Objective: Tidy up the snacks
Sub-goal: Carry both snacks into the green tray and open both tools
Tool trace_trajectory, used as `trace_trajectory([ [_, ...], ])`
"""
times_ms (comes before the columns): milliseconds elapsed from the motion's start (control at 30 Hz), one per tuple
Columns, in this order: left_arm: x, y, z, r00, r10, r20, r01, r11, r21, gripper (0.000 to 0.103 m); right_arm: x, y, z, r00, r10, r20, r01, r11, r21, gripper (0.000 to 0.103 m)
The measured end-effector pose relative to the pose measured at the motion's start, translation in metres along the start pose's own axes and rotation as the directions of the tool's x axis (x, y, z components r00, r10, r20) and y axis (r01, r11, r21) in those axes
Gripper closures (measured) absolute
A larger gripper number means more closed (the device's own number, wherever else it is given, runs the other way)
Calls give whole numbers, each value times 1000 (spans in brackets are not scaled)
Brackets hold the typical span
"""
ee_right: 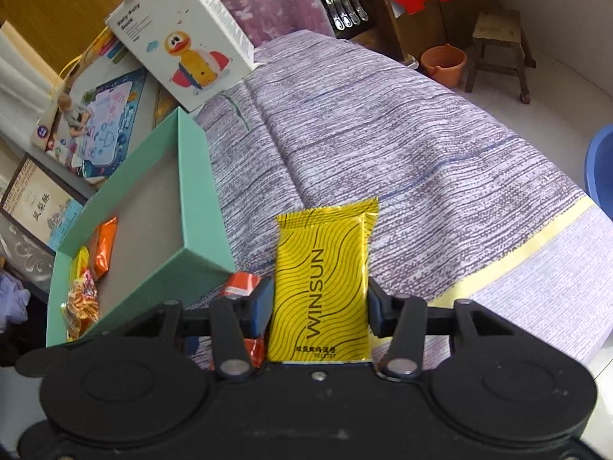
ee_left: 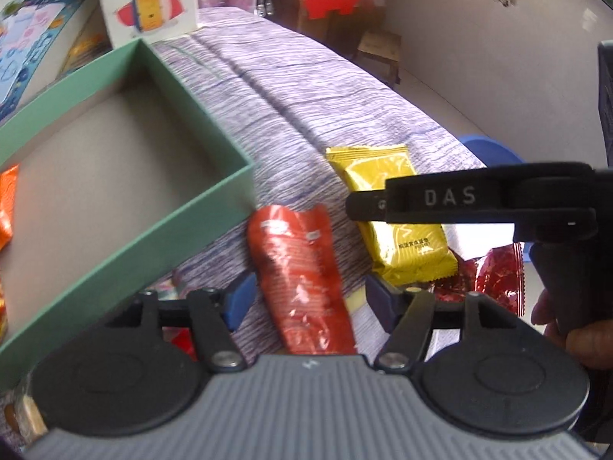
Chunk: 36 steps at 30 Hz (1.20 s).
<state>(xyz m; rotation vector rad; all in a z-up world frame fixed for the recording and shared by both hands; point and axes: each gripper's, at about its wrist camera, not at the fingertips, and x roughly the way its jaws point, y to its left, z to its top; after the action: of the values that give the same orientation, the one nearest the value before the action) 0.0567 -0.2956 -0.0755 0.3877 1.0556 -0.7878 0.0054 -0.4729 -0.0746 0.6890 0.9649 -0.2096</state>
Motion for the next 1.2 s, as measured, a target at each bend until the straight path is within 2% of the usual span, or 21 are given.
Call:
trace_trajectory([
  [100,12,-3,2,999,-1,-35,1,1000,14,42,3,-10,-2,1000,12,-5,-12,999,33,55],
  [167,18,-4,-3,998,4,-67,-2,999,39,45,3,-14,-2,1000,23,1,-23,999,45,62],
  [200,19,-7,-7,998,14,-66,-10,998,61,48,3,-15,-2,1000,30,2,-30,998,50,62],
  [233,18,-10,-10,998,30,-54,-24,995,92,58,3,-16,-2,999,32,2,-32,998,52,62],
  [267,17,-11,-12,998,36,-51,-31,994,103,63,3,-16,-3,999,34,3,-34,998,49,63],
  [300,15,-9,-12,998,30,-54,-25,995,94,72,3,-15,-3,999,36,3,-36,998,43,65],
  [367,13,-3,-10,998,35,-50,-32,998,61,75,1,-16,-5,999,39,4,-39,999,29,71],
  [400,11,-1,-10,998,46,-38,-43,998,54,80,0,-15,-5,999,36,5,-36,999,25,71],
  [533,2,9,-9,998,52,-27,-51,998,24,81,0,-6,-4,1000,3,-1,-3,1000,-22,71],
  [600,-1,12,-11,998,53,-24,-52,999,9,81,0,1,-4,999,-35,9,35,998,-46,67],
  [700,-4,17,-14,999,46,-20,-47,999,-13,81,2,11,-4,996,-84,12,84,994,-71,47],
  [767,-4,19,-15,999,44,-17,-45,999,-15,81,2,18,-6,993,-112,24,114,989,-96,30],
  [800,-4,20,-16,999,43,-17,-44,999,-16,81,2,23,-8,991,-127,33,130,985,-112,29],
  [933,-3,28,-20,1000,23,-18,-23,999,-43,81,7,37,-14,988,-152,31,155,975,-159,29],
  [1033,-3,30,-22,1000,8,-15,-9,999,-50,80,18,44,-17,983,-182,25,183,961,-207,37],
  [1133,0,33,-21,1000,-1,-20,0,999,-50,75,23,55,-23,973,-218,72,229,927,-296,50],
  [1200,5,32,-18,1000,-9,-28,8,999,-43,71,23,53,-23,976,-205,77,219,930,-296,51],
])
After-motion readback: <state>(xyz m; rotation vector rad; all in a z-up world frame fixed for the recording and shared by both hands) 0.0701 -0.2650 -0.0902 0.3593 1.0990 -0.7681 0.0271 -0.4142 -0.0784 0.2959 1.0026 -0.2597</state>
